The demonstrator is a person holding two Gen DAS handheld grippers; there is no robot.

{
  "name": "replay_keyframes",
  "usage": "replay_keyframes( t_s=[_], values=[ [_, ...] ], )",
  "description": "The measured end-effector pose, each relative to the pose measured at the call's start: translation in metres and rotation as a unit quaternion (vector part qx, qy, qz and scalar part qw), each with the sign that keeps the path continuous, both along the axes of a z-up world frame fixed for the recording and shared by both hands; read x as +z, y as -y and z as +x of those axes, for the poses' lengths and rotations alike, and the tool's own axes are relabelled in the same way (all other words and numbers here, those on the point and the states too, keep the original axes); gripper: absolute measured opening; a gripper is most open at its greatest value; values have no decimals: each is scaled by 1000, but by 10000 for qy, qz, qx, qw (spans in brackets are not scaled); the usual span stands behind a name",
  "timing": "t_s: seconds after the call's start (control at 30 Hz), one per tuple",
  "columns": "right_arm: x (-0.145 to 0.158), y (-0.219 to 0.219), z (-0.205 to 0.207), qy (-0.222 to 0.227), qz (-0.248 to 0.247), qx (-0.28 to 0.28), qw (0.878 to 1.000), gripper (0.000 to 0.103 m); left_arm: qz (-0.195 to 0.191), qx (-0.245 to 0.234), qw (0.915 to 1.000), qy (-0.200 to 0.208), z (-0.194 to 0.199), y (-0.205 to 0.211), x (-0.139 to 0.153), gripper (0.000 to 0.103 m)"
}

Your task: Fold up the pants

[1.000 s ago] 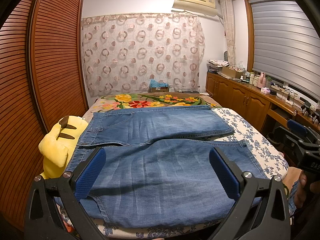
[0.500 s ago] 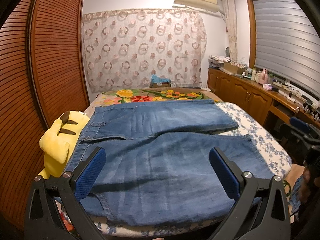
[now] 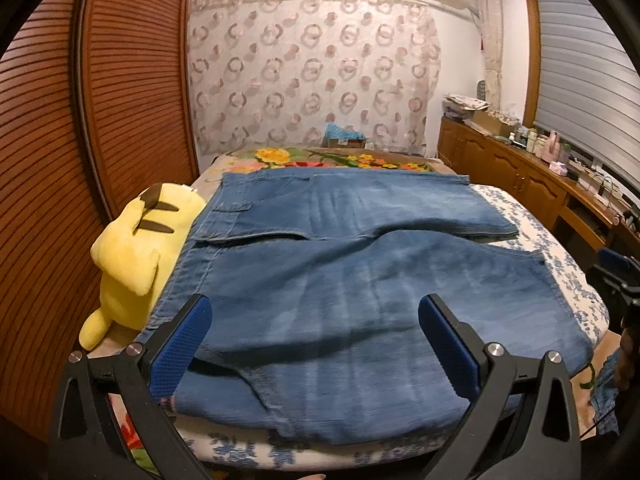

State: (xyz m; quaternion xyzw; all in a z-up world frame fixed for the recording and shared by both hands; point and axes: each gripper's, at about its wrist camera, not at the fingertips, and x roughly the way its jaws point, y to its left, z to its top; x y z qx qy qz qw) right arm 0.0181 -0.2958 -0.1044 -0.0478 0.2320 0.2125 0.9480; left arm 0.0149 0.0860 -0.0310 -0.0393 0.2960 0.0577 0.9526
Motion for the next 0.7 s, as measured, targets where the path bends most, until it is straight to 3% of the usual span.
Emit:
replay_keyframes(
  t_s=[0.53,0.7],
  values=[
    [-26,-20,14,-802,-628,1,9948,103,-132,697,9962,-497,-22,-78,-44,103],
    [-31,-30,4,-844,-728,-52,9938,103,-360,1042,9929,-456,-36,-105,-56,97]
  ],
)
